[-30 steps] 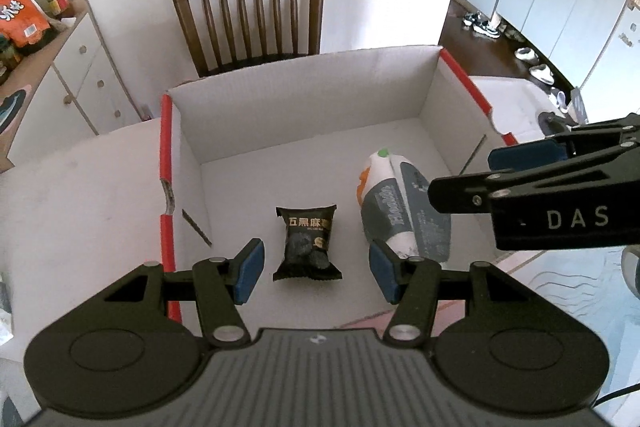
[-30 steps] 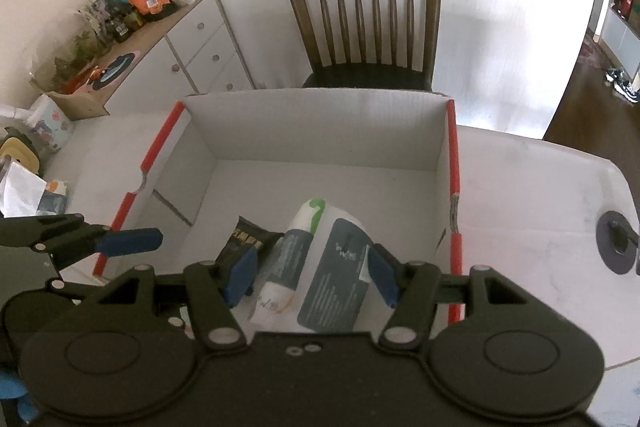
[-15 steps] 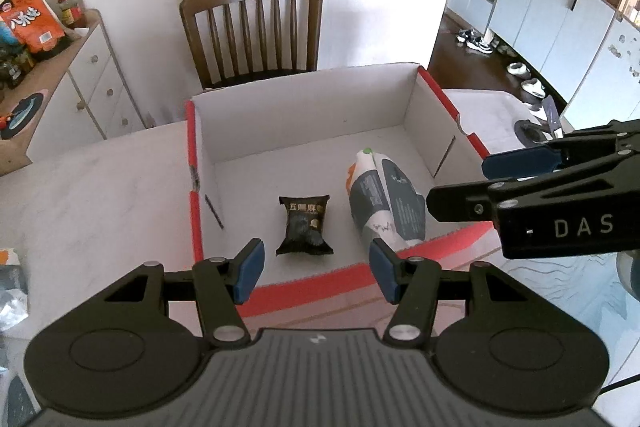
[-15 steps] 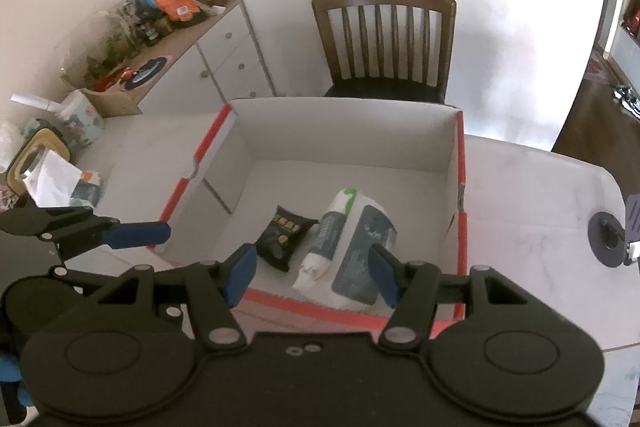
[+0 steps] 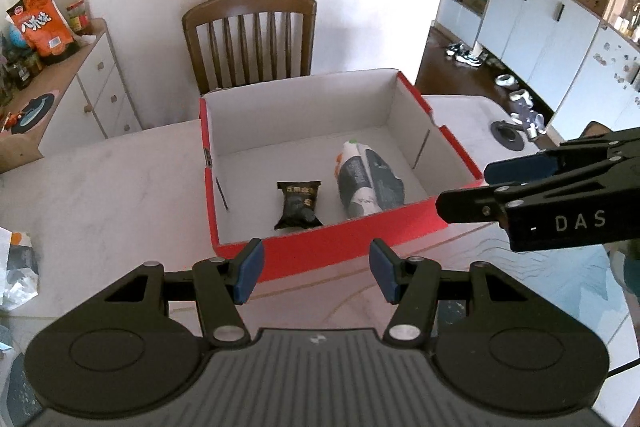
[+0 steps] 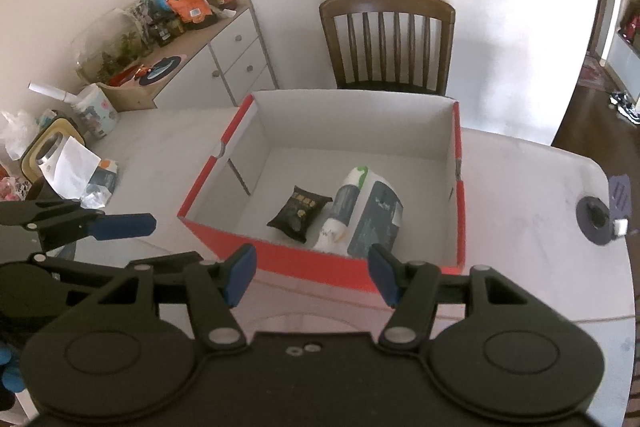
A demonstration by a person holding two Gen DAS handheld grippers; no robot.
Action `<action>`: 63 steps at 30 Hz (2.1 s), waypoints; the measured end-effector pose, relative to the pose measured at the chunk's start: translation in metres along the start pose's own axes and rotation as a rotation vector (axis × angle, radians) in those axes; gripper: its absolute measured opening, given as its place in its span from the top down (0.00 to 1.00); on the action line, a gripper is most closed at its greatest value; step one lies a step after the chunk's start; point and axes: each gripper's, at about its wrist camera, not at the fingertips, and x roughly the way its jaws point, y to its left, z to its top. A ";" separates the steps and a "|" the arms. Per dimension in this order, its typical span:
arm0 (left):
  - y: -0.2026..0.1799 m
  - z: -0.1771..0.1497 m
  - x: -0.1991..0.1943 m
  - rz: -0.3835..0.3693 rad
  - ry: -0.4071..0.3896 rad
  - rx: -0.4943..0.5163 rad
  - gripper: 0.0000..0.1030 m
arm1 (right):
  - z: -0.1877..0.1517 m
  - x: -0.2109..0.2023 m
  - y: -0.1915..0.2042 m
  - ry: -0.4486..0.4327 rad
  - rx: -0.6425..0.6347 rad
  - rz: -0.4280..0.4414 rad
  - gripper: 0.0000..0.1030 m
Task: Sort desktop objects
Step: 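Withdraw both grippers from the red box back toward the pile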
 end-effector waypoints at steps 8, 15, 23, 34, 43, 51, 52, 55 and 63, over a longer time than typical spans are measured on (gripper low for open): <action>-0.006 -0.016 -0.023 -0.022 -0.028 0.017 0.45 | -0.021 -0.022 0.011 -0.019 0.017 -0.010 0.40; -0.005 -0.038 -0.043 -0.043 -0.040 0.028 0.45 | -0.043 -0.037 0.029 -0.031 0.010 -0.013 0.40; 0.005 -0.063 -0.064 -0.058 -0.053 0.036 0.45 | -0.068 -0.051 0.051 -0.048 0.037 -0.010 0.40; 0.021 -0.098 -0.083 -0.055 -0.069 0.036 0.45 | -0.099 -0.056 0.068 -0.053 0.047 -0.041 0.40; 0.035 -0.128 -0.086 -0.046 -0.057 0.022 0.45 | -0.128 -0.050 0.075 -0.041 0.027 -0.080 0.40; 0.038 -0.152 -0.083 -0.039 -0.055 0.041 0.45 | -0.153 -0.041 0.082 -0.025 0.017 -0.088 0.40; 0.038 -0.155 -0.083 -0.038 -0.054 0.041 0.45 | -0.155 -0.042 0.083 -0.029 0.014 -0.088 0.40; 0.039 -0.161 -0.082 -0.041 -0.050 0.037 0.39 | -0.162 -0.042 0.086 -0.034 0.002 -0.084 0.40; 0.043 -0.179 -0.075 -0.049 -0.029 0.018 0.15 | -0.182 -0.043 0.099 -0.043 -0.031 -0.061 0.40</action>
